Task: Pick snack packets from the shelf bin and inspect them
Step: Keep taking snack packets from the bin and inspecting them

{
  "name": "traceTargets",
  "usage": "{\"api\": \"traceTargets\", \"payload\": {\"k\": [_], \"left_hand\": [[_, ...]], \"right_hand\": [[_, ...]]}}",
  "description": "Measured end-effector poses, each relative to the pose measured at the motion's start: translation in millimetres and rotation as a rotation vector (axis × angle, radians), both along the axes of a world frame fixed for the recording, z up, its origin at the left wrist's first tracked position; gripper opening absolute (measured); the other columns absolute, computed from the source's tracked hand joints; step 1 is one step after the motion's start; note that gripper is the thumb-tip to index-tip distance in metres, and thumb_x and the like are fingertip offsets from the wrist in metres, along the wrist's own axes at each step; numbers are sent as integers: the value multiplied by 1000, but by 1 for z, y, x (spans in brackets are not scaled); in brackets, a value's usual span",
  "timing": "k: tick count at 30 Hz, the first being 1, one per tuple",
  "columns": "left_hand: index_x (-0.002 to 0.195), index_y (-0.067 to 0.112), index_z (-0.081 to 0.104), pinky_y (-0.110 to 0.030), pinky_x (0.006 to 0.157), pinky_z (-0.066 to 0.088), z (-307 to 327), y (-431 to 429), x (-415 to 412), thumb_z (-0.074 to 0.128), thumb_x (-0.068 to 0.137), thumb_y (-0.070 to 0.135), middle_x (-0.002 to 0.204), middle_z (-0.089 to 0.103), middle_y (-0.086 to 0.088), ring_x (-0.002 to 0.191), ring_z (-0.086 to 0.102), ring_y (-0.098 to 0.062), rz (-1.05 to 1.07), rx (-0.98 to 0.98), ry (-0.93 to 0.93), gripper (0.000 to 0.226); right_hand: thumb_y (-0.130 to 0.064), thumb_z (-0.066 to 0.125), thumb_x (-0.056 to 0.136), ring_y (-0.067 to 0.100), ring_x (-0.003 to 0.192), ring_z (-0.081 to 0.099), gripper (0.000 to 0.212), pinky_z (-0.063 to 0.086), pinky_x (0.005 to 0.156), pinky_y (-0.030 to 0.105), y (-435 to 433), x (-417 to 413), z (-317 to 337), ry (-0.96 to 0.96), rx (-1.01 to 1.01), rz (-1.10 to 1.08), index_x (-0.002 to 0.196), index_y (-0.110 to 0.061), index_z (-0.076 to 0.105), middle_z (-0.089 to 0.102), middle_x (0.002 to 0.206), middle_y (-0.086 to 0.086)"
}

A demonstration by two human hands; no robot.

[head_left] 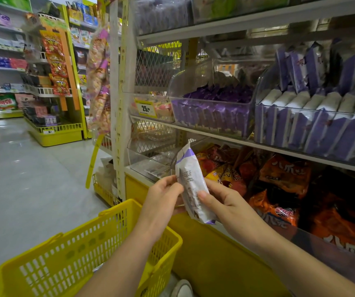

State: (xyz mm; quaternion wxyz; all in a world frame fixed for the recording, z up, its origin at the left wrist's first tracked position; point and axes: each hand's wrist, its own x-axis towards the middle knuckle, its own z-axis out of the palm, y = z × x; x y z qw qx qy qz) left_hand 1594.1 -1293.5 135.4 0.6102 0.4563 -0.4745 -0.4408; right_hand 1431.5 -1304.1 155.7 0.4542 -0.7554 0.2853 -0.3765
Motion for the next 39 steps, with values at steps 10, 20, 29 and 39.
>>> {"api": "traceTargets", "payload": {"k": [10,20,29,39], "left_hand": [[111,22,68,-43,76,59,2,2,2,44,93,54,102,74,-6,91,73,-23,-88,70,52,44],[125,16,55,-44,72,59,63,21,-35,49,98,16,114,71,-14,100,70,-29,-215,-84,408,29],[116,1,59,-40,66,59,155,25,-107,42,101,18,99,72,-22,77,72,-31,-315,25,471,28],[92,32,74,-22,65,53,213,-13,-172,47,100,32,96,74,13,79,69,-4,-278,-196,-283,29]], "right_hand": [[-28,51,96,8,108,64,36,54,93,36,8,-1,2,23,-34,12,128,-44,53,66,119,-17],[-38,56,88,-14,122,45,47,45,97,14,24,-36,62,119,-134,-32,133,-44,44,36,147,-13],[-33,80,64,-13,97,62,65,49,76,6,62,-111,154,140,-371,-160,124,-38,57,57,105,-46],[-12,79,75,24,96,69,22,52,84,38,47,-198,229,266,-577,-632,94,-19,69,74,101,7]]}}
